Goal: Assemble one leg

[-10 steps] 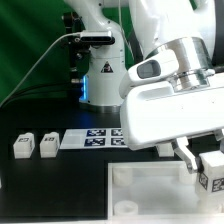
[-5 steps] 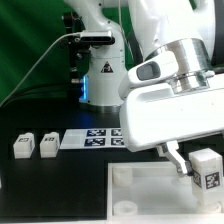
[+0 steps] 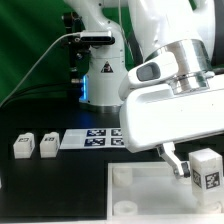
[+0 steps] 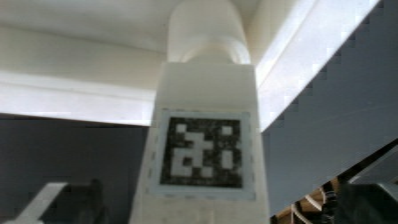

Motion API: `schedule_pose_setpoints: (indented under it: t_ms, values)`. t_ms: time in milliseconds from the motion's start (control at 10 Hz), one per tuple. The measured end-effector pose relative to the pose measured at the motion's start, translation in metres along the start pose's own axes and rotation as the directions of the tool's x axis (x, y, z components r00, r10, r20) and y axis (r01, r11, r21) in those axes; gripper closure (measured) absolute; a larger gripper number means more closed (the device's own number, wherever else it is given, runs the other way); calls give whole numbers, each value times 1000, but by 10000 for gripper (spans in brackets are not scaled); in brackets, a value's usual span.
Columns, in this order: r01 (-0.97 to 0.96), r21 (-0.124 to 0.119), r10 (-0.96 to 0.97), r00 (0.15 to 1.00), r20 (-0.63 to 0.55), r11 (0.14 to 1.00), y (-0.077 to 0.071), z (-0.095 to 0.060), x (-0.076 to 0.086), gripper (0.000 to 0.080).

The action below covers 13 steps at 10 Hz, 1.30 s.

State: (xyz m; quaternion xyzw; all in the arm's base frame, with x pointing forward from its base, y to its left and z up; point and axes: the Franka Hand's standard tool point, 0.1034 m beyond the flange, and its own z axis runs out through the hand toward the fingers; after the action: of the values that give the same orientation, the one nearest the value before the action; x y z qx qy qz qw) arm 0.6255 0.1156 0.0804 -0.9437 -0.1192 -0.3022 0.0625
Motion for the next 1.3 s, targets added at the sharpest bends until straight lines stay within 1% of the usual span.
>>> schedule_pose_setpoints:
  t_ms: [400, 500, 600, 700, 900, 1000, 1100, 1300]
  values:
    - [0, 0, 0, 1000, 0, 1000, 0, 0, 0, 150]
    - [-4, 5, 4, 1000, 13, 1000, -1, 1, -1, 150]
    - [-2, 27, 0, 997, 73, 1000, -3, -4, 3, 150]
    - [18, 20, -19, 998, 59, 1000, 0, -12, 12, 150]
    - [11, 21, -12, 998, 68, 1000, 3, -10, 11, 150]
    - [10, 22, -12, 998, 66, 1000, 2, -10, 13, 150]
    - [6, 25, -8, 997, 72, 1000, 1, -8, 12, 150]
    - [-3, 21, 1, 997, 76, 1000, 7, -3, 9, 150]
